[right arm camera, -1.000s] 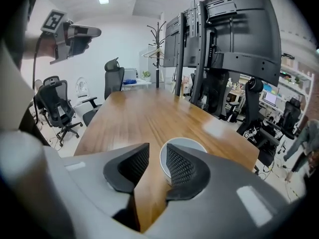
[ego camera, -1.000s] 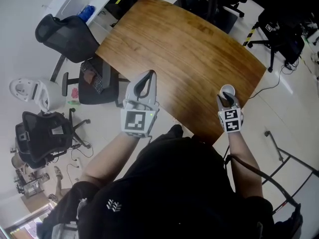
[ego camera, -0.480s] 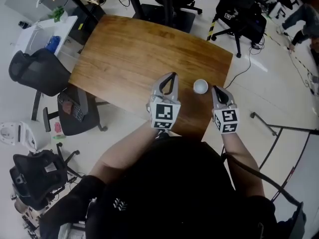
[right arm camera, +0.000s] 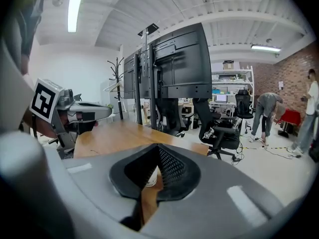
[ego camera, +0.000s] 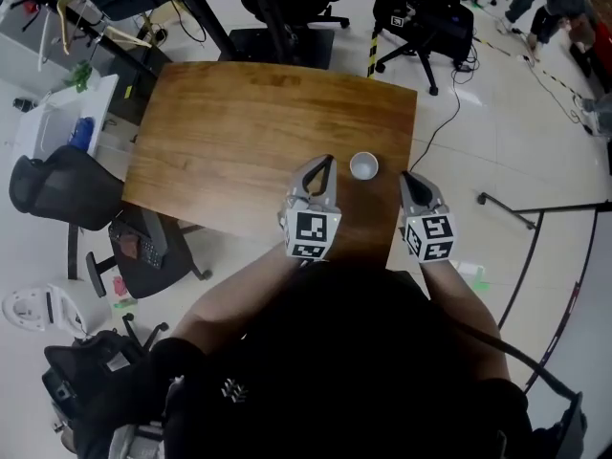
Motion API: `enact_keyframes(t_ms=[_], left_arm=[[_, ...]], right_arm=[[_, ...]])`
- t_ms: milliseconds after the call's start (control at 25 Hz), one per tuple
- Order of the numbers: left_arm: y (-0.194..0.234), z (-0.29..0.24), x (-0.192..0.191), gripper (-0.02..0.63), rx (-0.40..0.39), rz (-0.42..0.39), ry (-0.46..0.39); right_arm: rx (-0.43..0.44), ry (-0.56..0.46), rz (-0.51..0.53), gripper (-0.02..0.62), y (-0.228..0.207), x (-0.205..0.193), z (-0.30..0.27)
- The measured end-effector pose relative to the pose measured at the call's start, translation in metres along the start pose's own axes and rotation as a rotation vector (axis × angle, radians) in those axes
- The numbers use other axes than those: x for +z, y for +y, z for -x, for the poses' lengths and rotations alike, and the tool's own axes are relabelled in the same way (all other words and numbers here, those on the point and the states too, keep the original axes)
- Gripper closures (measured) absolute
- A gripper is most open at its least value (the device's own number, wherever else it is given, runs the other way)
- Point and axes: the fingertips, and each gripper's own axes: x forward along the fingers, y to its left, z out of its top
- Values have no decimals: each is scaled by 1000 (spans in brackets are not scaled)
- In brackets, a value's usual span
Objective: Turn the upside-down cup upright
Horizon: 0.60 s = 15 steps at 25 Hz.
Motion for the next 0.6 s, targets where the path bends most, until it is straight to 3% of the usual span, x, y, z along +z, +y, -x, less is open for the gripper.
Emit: enact_keyframes(t_ms=[600], left_arm=[[21,2,13,606,-19,-15,-26]], right_arm=[[-41,4,-108,595,-2,-14,-10]])
